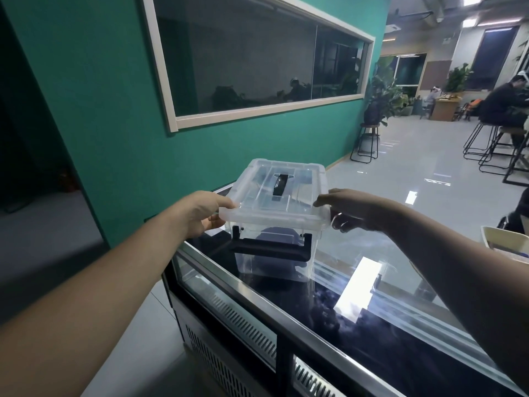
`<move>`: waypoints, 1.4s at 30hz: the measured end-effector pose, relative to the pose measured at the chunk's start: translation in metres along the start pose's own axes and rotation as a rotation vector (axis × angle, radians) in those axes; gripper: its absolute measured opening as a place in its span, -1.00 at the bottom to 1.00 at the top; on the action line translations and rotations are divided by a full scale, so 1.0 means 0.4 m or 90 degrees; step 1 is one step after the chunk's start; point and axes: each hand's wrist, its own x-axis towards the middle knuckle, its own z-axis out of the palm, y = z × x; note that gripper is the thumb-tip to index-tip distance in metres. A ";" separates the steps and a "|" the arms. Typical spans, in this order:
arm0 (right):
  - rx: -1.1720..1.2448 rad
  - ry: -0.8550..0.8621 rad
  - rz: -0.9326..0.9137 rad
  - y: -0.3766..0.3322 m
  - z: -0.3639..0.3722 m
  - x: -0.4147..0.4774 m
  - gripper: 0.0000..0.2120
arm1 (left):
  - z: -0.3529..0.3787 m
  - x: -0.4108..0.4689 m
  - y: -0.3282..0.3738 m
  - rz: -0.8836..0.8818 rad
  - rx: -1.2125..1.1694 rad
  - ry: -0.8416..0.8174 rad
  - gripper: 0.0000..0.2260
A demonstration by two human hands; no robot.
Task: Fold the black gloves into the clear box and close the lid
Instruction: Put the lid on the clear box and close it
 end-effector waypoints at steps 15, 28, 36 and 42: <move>0.104 0.143 -0.043 0.042 -0.015 0.070 -0.53 | 0.006 -0.052 -0.168 -0.084 -0.186 -0.010 -0.46; 0.349 0.061 0.073 0.034 0.005 0.078 -0.74 | 0.115 -0.132 -0.229 -0.061 -0.362 -0.072 -0.83; 0.488 -0.061 0.092 0.019 0.128 -0.062 -0.67 | -0.023 -0.086 -0.211 -0.026 -0.476 -0.059 -0.76; 0.568 -0.034 0.060 -0.010 0.264 -0.104 -0.63 | -0.051 -0.055 -0.193 0.057 -0.545 -0.088 -0.75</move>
